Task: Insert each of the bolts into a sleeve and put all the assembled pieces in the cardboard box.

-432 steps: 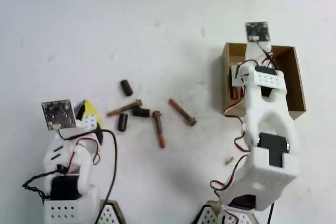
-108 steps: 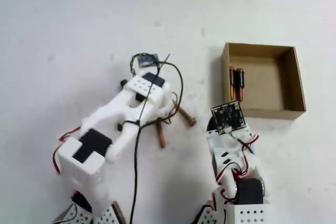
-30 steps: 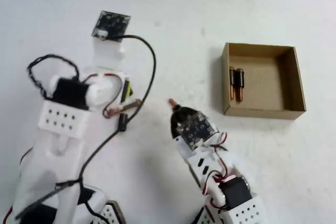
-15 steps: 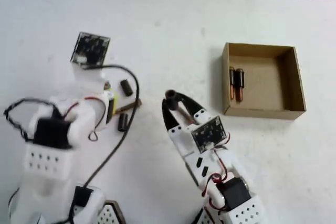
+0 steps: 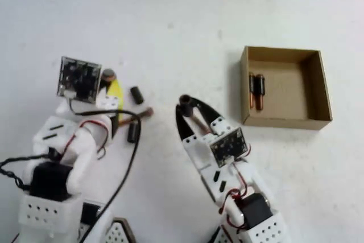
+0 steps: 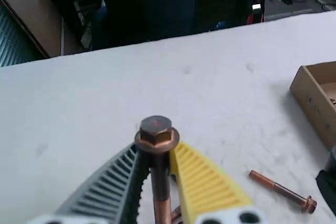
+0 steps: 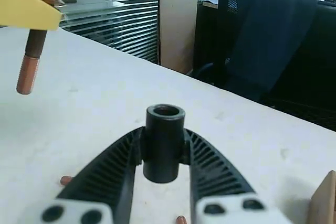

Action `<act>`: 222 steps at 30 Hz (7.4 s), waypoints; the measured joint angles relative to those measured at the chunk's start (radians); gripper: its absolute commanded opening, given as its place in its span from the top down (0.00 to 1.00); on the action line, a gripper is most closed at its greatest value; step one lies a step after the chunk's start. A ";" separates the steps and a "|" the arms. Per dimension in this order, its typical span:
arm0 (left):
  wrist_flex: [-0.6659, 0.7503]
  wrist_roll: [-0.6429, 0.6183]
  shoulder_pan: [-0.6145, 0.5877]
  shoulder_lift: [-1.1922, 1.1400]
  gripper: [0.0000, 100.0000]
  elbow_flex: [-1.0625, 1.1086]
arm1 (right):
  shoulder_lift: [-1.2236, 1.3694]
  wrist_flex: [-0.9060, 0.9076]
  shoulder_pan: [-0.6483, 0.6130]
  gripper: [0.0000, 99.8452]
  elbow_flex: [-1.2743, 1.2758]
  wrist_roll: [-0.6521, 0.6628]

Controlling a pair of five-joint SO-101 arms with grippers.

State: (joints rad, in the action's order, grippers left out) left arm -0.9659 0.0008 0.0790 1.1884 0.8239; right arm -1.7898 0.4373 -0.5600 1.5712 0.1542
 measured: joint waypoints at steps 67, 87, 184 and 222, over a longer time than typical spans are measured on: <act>0.493 -0.187 0.446 -0.170 0.98 0.044 | 0.002 -0.060 -0.006 0.98 0.043 -0.098; 0.384 -0.241 0.446 -0.170 0.98 0.037 | 0.002 -0.060 -0.009 0.98 0.043 -0.098; 0.361 -0.193 0.368 -0.175 0.79 0.109 | 0.002 -0.057 -0.009 0.98 0.061 -0.026; 0.049 -0.083 -0.097 0.505 0.98 0.295 | 0.002 -0.028 0.272 0.98 0.061 -0.008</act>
State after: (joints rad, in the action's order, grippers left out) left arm -0.9168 -0.0821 -0.0176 1.6932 1.1185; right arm -1.7883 0.4097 -0.2885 1.6326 0.1465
